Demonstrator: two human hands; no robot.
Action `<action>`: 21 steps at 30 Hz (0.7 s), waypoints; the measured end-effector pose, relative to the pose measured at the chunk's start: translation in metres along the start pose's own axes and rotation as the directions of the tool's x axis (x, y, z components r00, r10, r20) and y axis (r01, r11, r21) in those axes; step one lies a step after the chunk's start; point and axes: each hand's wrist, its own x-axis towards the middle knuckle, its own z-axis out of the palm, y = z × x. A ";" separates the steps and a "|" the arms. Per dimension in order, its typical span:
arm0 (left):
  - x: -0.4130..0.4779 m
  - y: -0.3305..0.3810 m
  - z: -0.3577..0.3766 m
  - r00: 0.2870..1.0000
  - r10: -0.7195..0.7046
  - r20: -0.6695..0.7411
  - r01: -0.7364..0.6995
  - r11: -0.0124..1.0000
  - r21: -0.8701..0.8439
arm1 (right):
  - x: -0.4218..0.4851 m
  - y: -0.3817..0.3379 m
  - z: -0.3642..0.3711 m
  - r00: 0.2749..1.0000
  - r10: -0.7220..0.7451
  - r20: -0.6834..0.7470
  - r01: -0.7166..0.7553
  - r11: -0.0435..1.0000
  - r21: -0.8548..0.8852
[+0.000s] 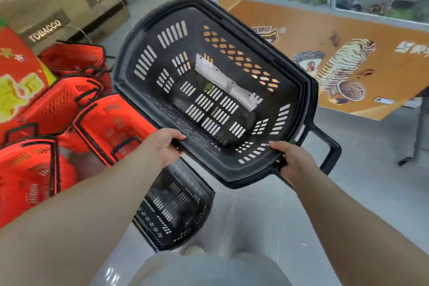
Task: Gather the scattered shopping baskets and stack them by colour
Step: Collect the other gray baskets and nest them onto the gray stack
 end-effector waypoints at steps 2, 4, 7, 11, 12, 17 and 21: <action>-0.013 0.005 -0.013 0.998 0.043 -0.054 -0.046 0.997 -0.054 | -0.002 -0.009 0.018 0.997 -0.011 0.079 0.015 0.999 -0.042; -0.026 0.006 -0.025 0.989 0.092 -0.113 -0.106 0.986 -0.129 | -0.004 -0.015 0.034 0.987 -0.020 0.159 0.035 0.995 -0.093; -0.059 -0.004 -0.045 0.962 0.164 -0.218 -0.219 0.940 -0.260 | -0.013 -0.022 0.057 0.959 -0.008 0.282 0.064 0.980 -0.188; -0.103 -0.031 -0.074 0.904 0.212 -0.370 -0.351 0.863 -0.363 | -0.031 -0.016 0.077 0.888 0.066 0.455 0.094 0.943 -0.320; -0.115 -0.039 -0.083 0.884 0.214 -0.417 -0.382 0.845 -0.375 | -0.036 -0.011 0.082 0.862 0.085 0.499 0.114 0.928 -0.355; -0.193 -0.086 -0.133 0.771 0.246 -0.588 -0.546 0.730 -0.411 | -0.079 0.035 0.105 0.734 0.243 0.634 0.123 0.871 -0.476; -0.254 -0.131 -0.179 0.687 0.229 -0.690 -0.638 0.643 -0.423 | -0.127 0.084 0.118 0.630 0.353 0.691 0.145 0.821 -0.552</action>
